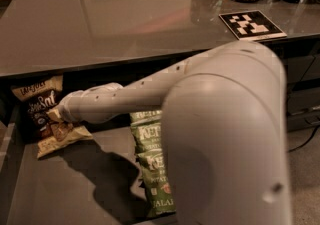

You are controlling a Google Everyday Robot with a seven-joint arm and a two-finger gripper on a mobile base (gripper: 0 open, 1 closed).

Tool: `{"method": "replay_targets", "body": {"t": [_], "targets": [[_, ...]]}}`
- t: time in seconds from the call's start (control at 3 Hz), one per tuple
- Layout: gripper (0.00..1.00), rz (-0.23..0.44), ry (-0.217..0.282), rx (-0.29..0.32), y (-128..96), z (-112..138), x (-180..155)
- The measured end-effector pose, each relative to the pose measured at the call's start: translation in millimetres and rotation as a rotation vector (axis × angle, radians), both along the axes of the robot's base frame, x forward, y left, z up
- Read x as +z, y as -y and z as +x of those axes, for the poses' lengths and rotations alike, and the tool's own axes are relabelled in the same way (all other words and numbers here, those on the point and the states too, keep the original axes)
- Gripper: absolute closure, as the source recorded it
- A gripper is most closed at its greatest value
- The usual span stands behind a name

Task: Pick brown chip bag from top drawer and place on counter

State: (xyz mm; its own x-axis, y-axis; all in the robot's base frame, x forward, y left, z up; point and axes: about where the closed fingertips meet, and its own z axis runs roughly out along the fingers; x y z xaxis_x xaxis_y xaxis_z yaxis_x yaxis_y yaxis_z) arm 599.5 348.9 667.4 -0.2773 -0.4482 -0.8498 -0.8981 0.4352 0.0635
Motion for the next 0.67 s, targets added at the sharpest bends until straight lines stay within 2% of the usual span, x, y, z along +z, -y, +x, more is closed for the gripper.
{"method": "replay_targets", "body": {"t": [0.33, 0.67], "targets": [[1.00, 0.058, 0.074, -0.004, 32, -23, 30], [1.00, 0.094, 0.134, -0.033, 66, -43, 50]]}}
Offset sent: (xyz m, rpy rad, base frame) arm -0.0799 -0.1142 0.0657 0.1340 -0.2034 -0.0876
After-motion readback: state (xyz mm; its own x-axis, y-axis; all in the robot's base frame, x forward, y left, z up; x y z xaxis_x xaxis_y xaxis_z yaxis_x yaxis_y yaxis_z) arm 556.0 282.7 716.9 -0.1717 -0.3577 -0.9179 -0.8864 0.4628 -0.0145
